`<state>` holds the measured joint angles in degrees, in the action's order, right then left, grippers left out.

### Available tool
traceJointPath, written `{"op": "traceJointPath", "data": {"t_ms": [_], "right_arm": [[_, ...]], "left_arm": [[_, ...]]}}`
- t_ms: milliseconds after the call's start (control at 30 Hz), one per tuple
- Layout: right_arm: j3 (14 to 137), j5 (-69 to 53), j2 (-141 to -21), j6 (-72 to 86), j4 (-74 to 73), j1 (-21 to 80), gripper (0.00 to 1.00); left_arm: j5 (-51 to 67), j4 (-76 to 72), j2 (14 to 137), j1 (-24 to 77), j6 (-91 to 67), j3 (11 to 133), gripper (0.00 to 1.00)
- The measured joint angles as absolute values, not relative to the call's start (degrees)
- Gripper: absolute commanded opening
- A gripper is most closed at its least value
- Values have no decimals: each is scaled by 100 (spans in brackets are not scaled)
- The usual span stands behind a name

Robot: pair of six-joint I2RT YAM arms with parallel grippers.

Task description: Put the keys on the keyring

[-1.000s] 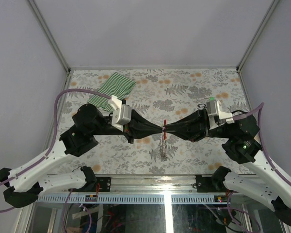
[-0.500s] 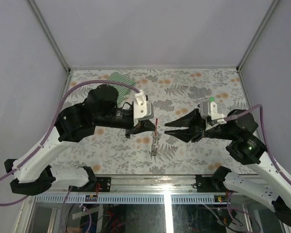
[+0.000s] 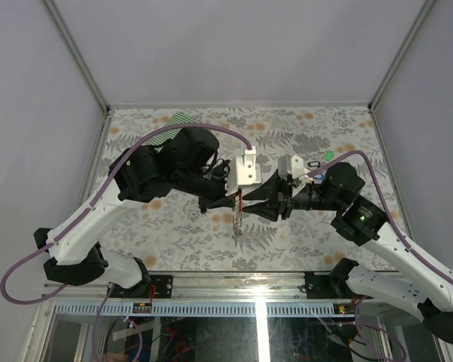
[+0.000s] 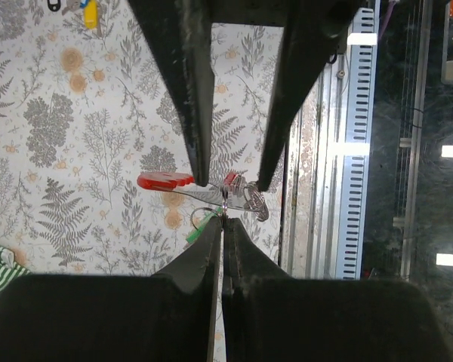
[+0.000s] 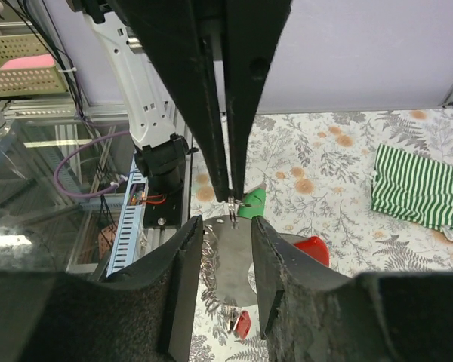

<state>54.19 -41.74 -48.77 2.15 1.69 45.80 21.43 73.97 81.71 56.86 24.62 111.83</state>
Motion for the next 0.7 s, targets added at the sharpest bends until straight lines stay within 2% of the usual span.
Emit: {"op": "traceJointPath", "data": {"t_ms": [333,500,700], "right_arm": [[5284,-4333,-5083,276,484,4580,40],[5280,-4469,-5153,336,652,4580,30],[5253,-4598,-5258,419,735,4580,27]], "left_arm": [[2075,7638,8213,5828,2539,11279,0],[2045,7697,8254,5881,2541,11279,0],[2027,7730,8265,5889,2541,11279,0]]}}
